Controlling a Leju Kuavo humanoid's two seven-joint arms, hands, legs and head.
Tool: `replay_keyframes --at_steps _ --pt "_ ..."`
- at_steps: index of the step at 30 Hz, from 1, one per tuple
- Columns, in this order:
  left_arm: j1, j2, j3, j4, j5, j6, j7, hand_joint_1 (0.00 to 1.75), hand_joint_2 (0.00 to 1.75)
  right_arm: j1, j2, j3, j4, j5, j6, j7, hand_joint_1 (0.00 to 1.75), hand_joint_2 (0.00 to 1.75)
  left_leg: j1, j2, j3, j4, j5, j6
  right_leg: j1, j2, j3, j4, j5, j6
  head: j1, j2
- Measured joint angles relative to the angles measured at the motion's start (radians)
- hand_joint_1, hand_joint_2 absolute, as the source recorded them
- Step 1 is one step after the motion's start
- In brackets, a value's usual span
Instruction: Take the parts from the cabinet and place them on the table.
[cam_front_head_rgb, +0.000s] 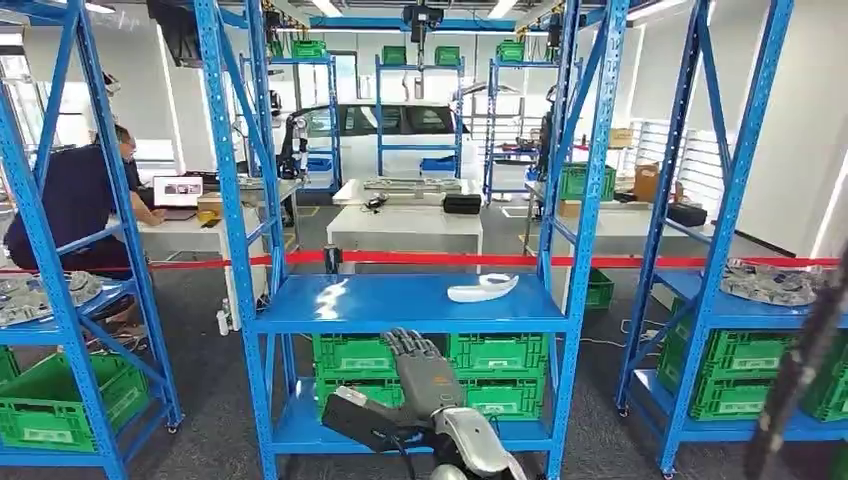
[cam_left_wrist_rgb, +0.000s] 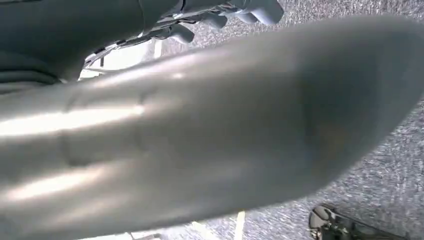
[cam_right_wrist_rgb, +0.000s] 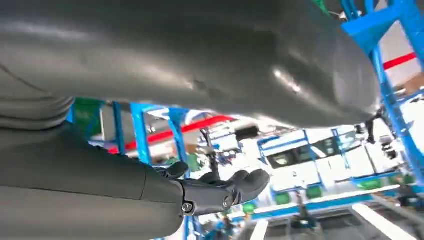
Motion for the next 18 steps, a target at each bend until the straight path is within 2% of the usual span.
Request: replay_keyframes --at_steps 1,3,4,5,6,7,8,9,10,11,12,13,14,16,17,18 --pt "-0.001 0.000 0.000 0.000 -0.006 -0.004 0.000 0.00 0.00 -0.008 0.000 0.019 0.002 -0.003 0.000 0.006 0.00 0.00 0.001 0.004 0.000 0.000 -0.001 0.002 0.002 -0.023 -0.033 0.051 -0.025 0.001 0.002 0.000" --pt "-0.001 0.000 0.000 0.001 -0.008 -0.006 -0.002 0.00 0.00 -0.014 0.000 0.045 0.006 -0.005 0.000 0.010 0.00 0.00 0.001 0.012 -0.001 0.001 -0.005 0.004 0.000 -0.033 -0.123 0.198 -0.085 0.004 0.002 0.000" --pt "0.000 0.000 0.000 0.001 -0.009 -0.007 -0.005 0.00 0.00 -0.013 -0.002 0.057 0.012 -0.005 0.001 0.011 0.00 0.00 0.001 0.014 0.000 0.001 -0.010 0.003 -0.001 -0.033 -0.171 0.269 -0.102 0.007 0.002 0.000" --pt "-0.001 0.000 0.000 0.001 -0.010 -0.009 -0.008 0.00 0.00 -0.011 -0.003 0.067 0.018 -0.005 0.002 0.013 0.00 0.00 0.002 0.016 0.004 0.002 -0.015 0.000 -0.004 -0.035 -0.194 0.289 -0.094 0.007 0.003 0.000" --pt "0.000 -0.001 0.000 0.002 -0.011 -0.012 -0.010 0.00 0.00 -0.009 -0.008 0.074 0.024 -0.003 0.003 0.016 0.00 0.00 0.002 0.017 0.011 0.002 -0.020 -0.003 -0.006 -0.038 -0.191 0.261 -0.064 0.006 0.003 0.000" --pt "0.000 -0.003 0.001 0.002 -0.013 -0.014 -0.010 0.00 0.00 -0.010 -0.014 0.084 0.029 -0.003 0.005 0.023 0.00 0.00 0.003 0.017 0.020 0.002 -0.027 -0.007 -0.007 -0.040 -0.165 0.190 -0.012 0.006 0.003 0.000" --pt "0.000 -0.005 0.001 0.003 -0.016 -0.014 -0.010 0.00 0.00 -0.011 -0.018 0.090 0.033 -0.003 0.005 0.024 0.00 0.00 0.005 0.019 0.032 0.003 -0.035 -0.012 -0.007 -0.044 -0.124 0.089 0.050 0.005 0.003 0.000" --pt "0.000 -0.006 0.001 0.003 -0.019 -0.015 -0.010 0.00 0.00 -0.011 -0.022 0.098 0.036 -0.003 0.005 0.027 0.00 0.00 0.006 0.024 0.043 0.003 -0.045 -0.017 -0.006 -0.051 -0.089 -0.005 0.095 0.003 0.004 0.000" --pt "-0.002 -0.006 0.001 0.003 -0.025 -0.016 -0.009 0.00 0.00 -0.011 -0.032 0.108 0.044 -0.003 0.005 0.031 0.00 0.00 0.004 0.027 0.048 0.001 -0.050 -0.024 0.003 -0.060 -0.085 -0.008 0.059 -0.003 0.002 -0.001" --pt "-0.005 -0.006 0.001 0.003 -0.032 -0.017 -0.005 0.00 0.00 -0.012 -0.033 0.117 0.048 -0.003 0.006 0.038 0.00 0.00 0.004 0.029 0.046 0.000 -0.055 -0.033 0.007 -0.062 -0.079 -0.025 0.041 -0.013 0.006 -0.002" --pt "-0.008 -0.006 0.001 0.004 -0.038 -0.017 0.000 0.00 0.00 -0.008 -0.037 0.124 0.051 -0.002 0.004 0.043 0.00 0.00 0.003 0.033 0.053 -0.009 -0.062 -0.041 0.011 -0.059 -0.072 -0.026 0.048 -0.021 -0.001 0.000" --pt "-0.009 -0.007 0.001 0.004 -0.039 -0.017 0.002 0.00 0.00 -0.006 -0.050 0.128 0.055 -0.002 0.002 0.048 0.00 0.00 0.004 0.033 0.065 0.008 -0.053 -0.049 0.010 -0.056 -0.064 -0.030 0.041 -0.032 -0.003 0.000" --pt "-0.009 -0.007 0.001 0.004 -0.040 -0.017 0.002 0.00 0.00 -0.006 -0.057 0.131 0.058 -0.003 0.000 0.049 0.00 0.00 0.005 0.033 0.062 0.030 -0.042 -0.058 0.007 -0.052 -0.048 -0.030 0.034 -0.041 0.000 0.000" --pt "-0.012 -0.009 0.001 0.005 -0.040 -0.018 0.002 0.00 0.00 -0.007 -0.061 0.135 0.060 -0.004 -0.003 0.048 0.00 0.00 0.008 0.026 -0.017 0.156 -0.004 -0.062 0.001 -0.049 -0.015 -0.037 0.015 -0.056 -0.001 -0.002" --pt "-0.013 -0.009 0.001 0.005 -0.040 -0.017 0.002 0.00 0.00 -0.007 -0.061 0.140 0.062 -0.003 -0.003 0.047 0.00 0.00 0.008 0.023 -0.070 0.229 -0.008 -0.067 0.000 -0.046 0.002 -0.040 0.004 -0.058 -0.005 -0.001" --pt "-0.013 -0.008 0.001 0.005 -0.041 -0.017 0.000 0.00 0.00 -0.004 -0.062 0.144 0.064 -0.004 -0.001 0.049 0.00 0.00 0.008 0.022 -0.129 0.287 -0.036 -0.069 0.000 -0.041 0.018 -0.041 -0.011 -0.059 -0.005 0.000"
